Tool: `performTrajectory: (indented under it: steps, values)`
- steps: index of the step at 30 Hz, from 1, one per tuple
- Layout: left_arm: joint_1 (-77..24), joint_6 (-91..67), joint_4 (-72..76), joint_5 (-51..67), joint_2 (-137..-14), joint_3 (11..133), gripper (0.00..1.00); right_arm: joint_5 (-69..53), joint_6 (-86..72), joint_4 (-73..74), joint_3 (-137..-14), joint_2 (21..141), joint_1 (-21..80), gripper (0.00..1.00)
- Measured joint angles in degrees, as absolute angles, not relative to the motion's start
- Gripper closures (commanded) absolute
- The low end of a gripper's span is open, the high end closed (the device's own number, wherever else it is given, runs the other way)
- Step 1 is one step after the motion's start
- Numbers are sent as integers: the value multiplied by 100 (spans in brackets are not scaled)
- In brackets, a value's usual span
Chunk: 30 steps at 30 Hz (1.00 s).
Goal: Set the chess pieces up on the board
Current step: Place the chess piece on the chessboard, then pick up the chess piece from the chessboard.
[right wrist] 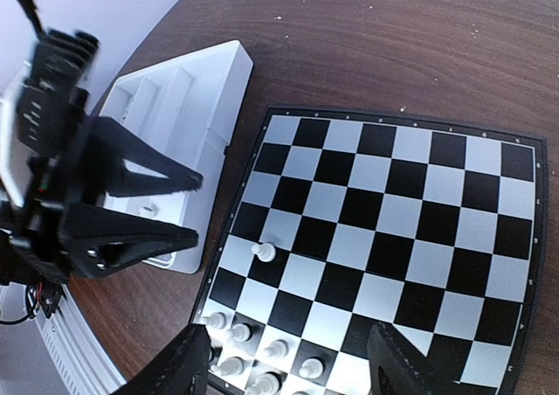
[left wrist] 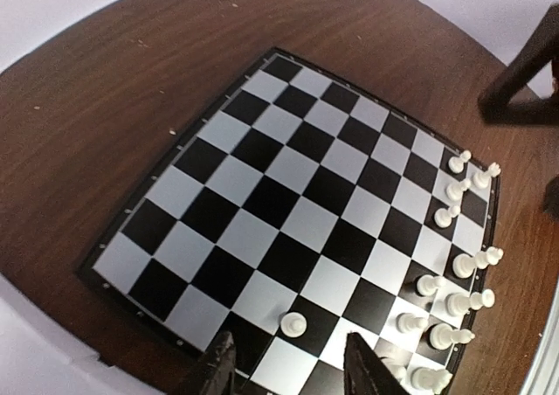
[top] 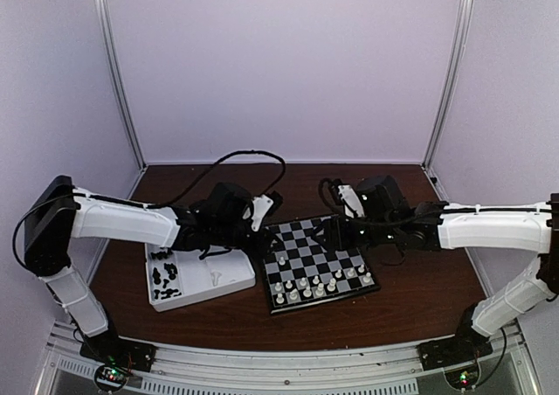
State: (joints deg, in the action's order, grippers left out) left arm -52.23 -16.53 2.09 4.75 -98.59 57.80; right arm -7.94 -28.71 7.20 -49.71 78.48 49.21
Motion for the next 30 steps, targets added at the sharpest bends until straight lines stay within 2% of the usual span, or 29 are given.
performTrajectory:
  steps: [2, 13, 15, 23, 30]
  values:
    - [-5223, -1678, -71, 130, -9437, 5776, 52, -709, -2849, 899, -5269, 8082, 5074, 37]
    - [-4864, -2213, -1531, -1173, -7813, 5043, 52, -268, -2639, 1831, -6958, 9826, 5680, 46]
    - [-4794, -2298, -1763, -1310, -7607, 4888, 52, -139, -2604, 1984, -7218, 10162, 5734, 50]
    - [-4735, -2421, -2316, -1669, -6943, 4567, 53, 196, -2591, 2257, -7706, 10908, 5817, 57]
    - [-4729, -2423, -2635, -1857, -6759, 4497, 53, 344, -2622, 2285, -7953, 11314, 5826, 67]
